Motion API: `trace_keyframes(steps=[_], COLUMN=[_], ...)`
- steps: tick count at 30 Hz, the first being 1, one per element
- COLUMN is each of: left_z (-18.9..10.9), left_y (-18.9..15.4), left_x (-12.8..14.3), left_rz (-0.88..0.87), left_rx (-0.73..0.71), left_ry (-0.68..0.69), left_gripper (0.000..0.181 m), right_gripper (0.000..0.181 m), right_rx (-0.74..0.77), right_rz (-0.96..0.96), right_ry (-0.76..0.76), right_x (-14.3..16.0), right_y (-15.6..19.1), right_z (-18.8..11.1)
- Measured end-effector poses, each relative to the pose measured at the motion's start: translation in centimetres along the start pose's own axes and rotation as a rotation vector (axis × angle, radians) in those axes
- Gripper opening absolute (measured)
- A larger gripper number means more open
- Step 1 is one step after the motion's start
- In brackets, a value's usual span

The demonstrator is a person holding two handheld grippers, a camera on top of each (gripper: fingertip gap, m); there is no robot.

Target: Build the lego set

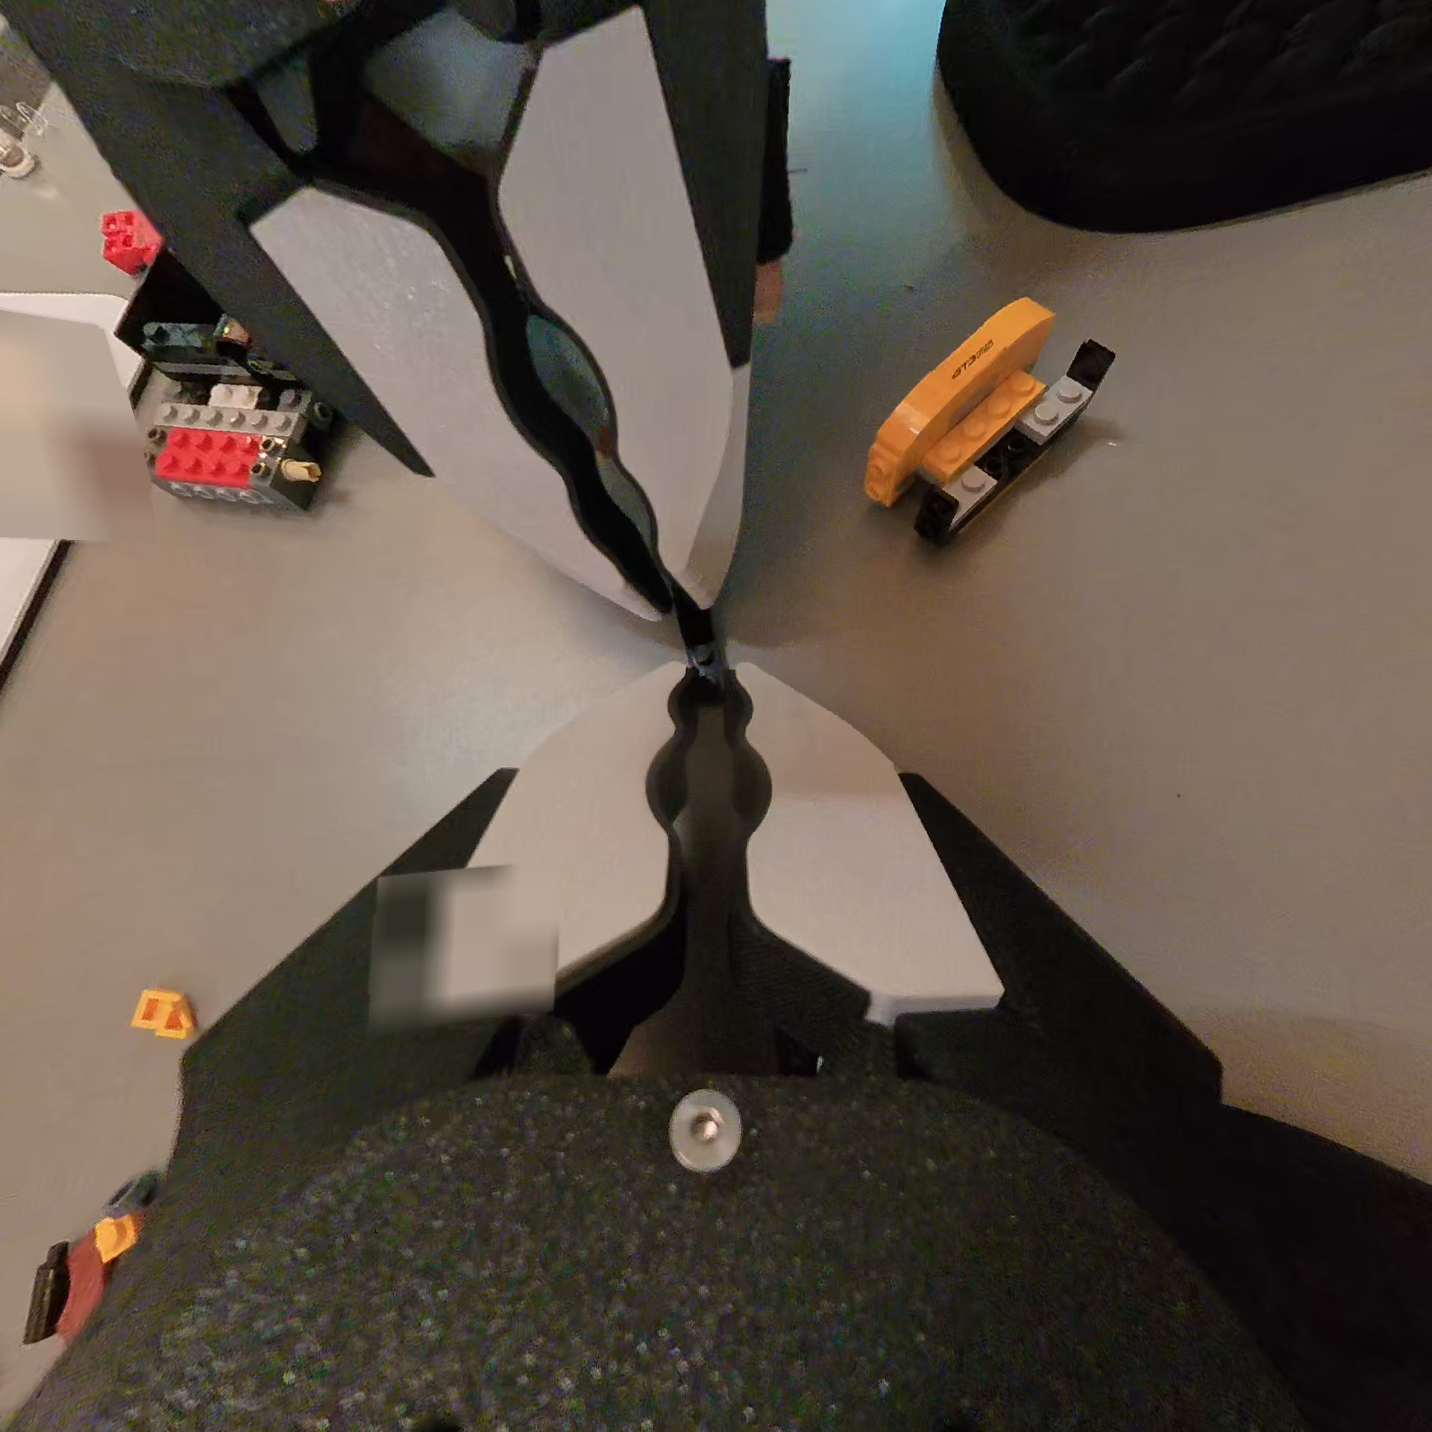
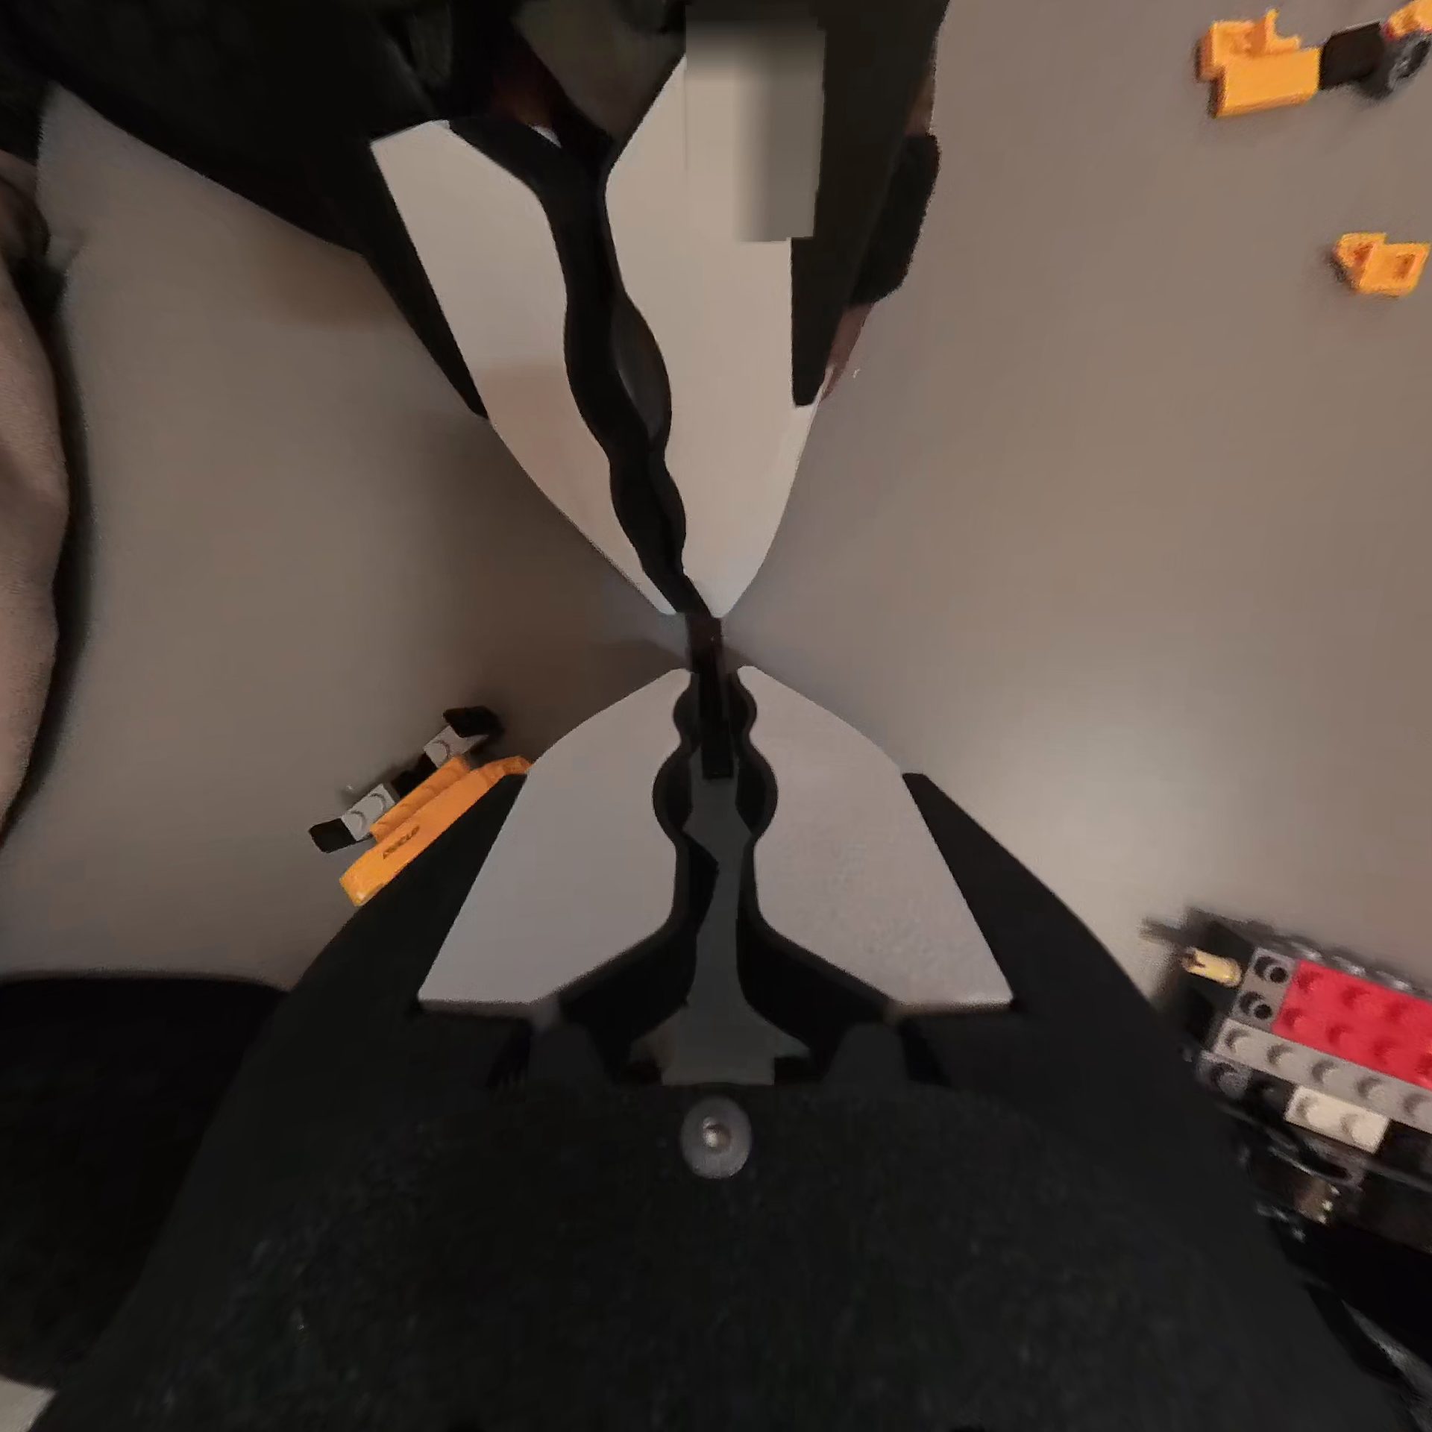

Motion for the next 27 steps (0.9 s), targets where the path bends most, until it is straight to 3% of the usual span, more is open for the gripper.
trace_keyframes(steps=[12,15,23,27], left_z=[0.1,0.1,0.1,0.1], left_y=[0.0,0.0,-0.1,-0.1], left_x=[0.0,0.0,0.0,-0.1], left_rz=[-0.008,-0.012,-0.004,0.012], left_rx=[-0.001,-0.004,-0.013,-0.023], left_ry=[0.003,0.005,0.008,0.009], left_gripper=[0.006,0.006,0.006,0.006], right_gripper=[0.003,0.003,0.004,0.005], right_rx=[0.018,-0.02,0.094,0.206], right_rz=[0.033,0.121,0.039,-0.005], right_ry=[0.156,0.125,0.155,0.033], right_x=[-1.2,-1.0,-1.3,-0.3], right_y=[0.2,-0.1,1.0,1.9], right_z=[0.3,0.3,0.5,0.1])
Point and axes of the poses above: each gripper's, where its closed fingertips meet, z out along the fingers, x out of its underside, y = z × x across the jaws, the point moved 9 cm from there along -z, back along the fingers, and after that the axes turned 15 degrees about z, right-handed, at the moved point
